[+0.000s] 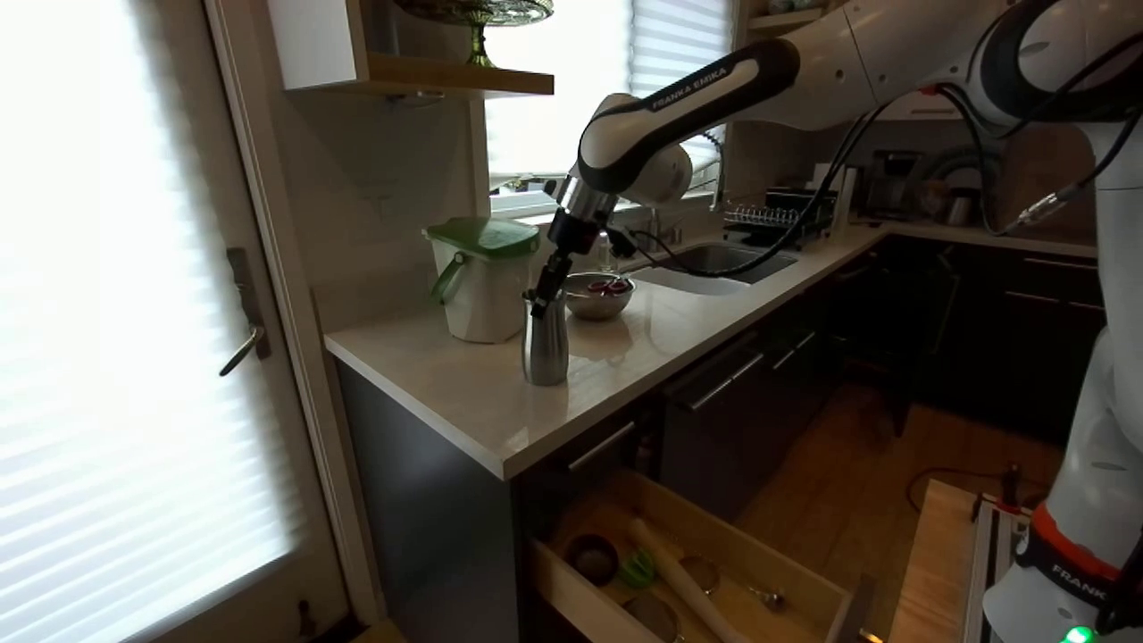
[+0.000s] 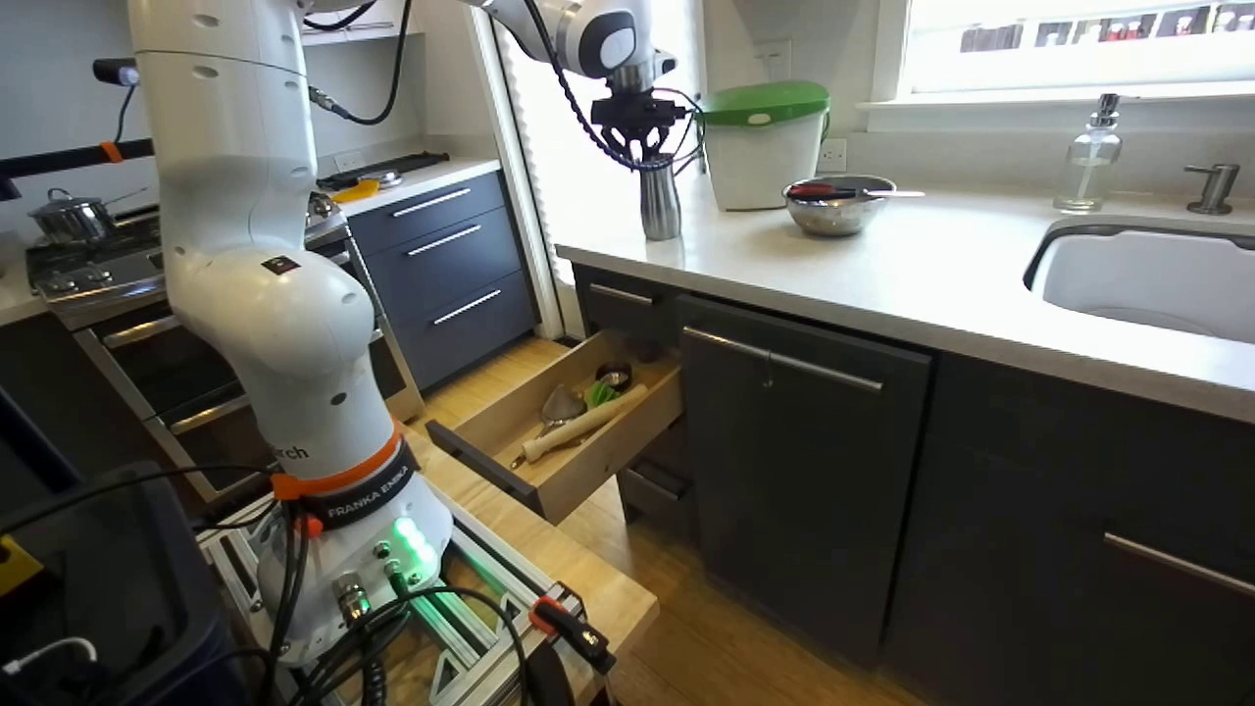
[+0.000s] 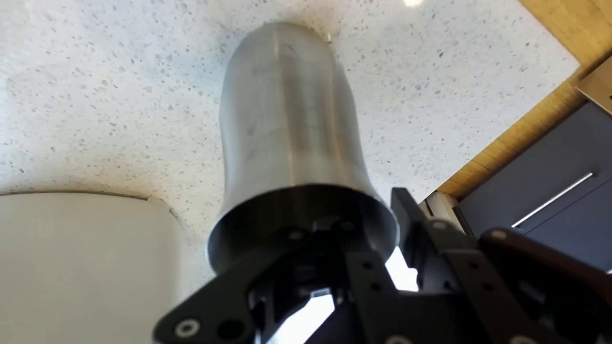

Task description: Move the silver cup from the drawer to the countertop

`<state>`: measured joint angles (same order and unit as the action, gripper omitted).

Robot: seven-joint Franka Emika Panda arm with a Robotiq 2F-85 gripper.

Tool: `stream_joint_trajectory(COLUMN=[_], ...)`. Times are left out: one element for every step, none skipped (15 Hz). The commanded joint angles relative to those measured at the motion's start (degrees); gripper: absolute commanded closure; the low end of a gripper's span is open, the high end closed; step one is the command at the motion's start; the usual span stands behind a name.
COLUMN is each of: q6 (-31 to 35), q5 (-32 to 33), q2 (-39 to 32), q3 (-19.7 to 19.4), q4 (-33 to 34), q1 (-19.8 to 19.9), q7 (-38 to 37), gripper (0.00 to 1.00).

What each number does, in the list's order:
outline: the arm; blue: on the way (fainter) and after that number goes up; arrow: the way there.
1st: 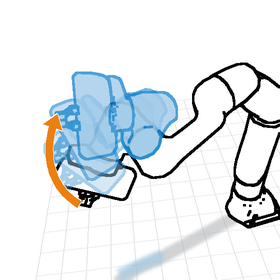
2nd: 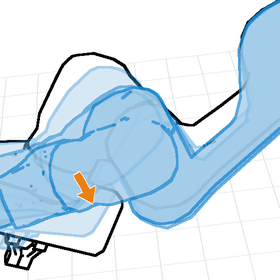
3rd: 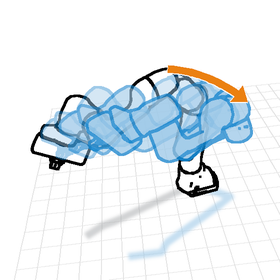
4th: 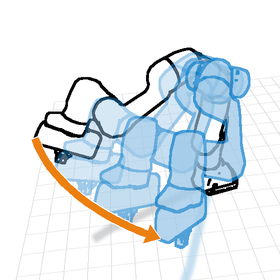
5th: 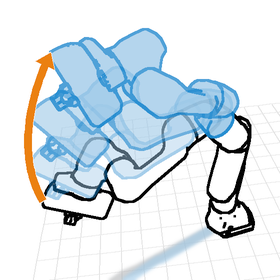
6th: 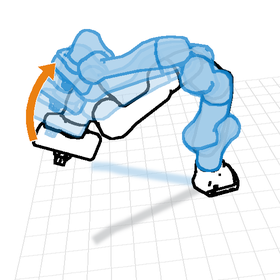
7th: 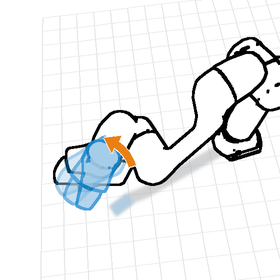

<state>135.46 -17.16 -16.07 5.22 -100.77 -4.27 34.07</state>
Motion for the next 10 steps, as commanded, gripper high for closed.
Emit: stream_joint_trajectory(q6=[-1.8, -1.5, -1.1, -0.6, 0.1, 0.3, 1.4, 3.8, 5.3, 1.9], q5=[3.6, 3.8, 4.0, 4.0, 3.2, 2.2, 0.2, -2.5, -5.2, -1.0], q2=[0.8, 2.0, 4.4, 6.7, 10.1, 12.6, 15.6, 18.8, 21.6, 14.2], q3=[1.1, 1.3, 1.5, 1.8, 2.3, 2.6, 3.0, 3.2, 3.1, 2.0], q4=[0.4, -0.3, -1.7, -3.1, -5.2, -6.1, -7.9, -10.5, -12.7, -4.5], q1=[1.1, 1.2, 1.1, 1.2, 1.4, 1.5, 1.6, 1.5, 0.9, 0.0], q7=[-2.5, -2.2, -1.6, -1.0, 0.4, 1.9, 3.8, 7.1, 11.4, 5.3], gripper=[0.44, 0.37, 0.28, 0.21, 0.13, 0.06, 0.01, 0.00, 0.00, 0.01])
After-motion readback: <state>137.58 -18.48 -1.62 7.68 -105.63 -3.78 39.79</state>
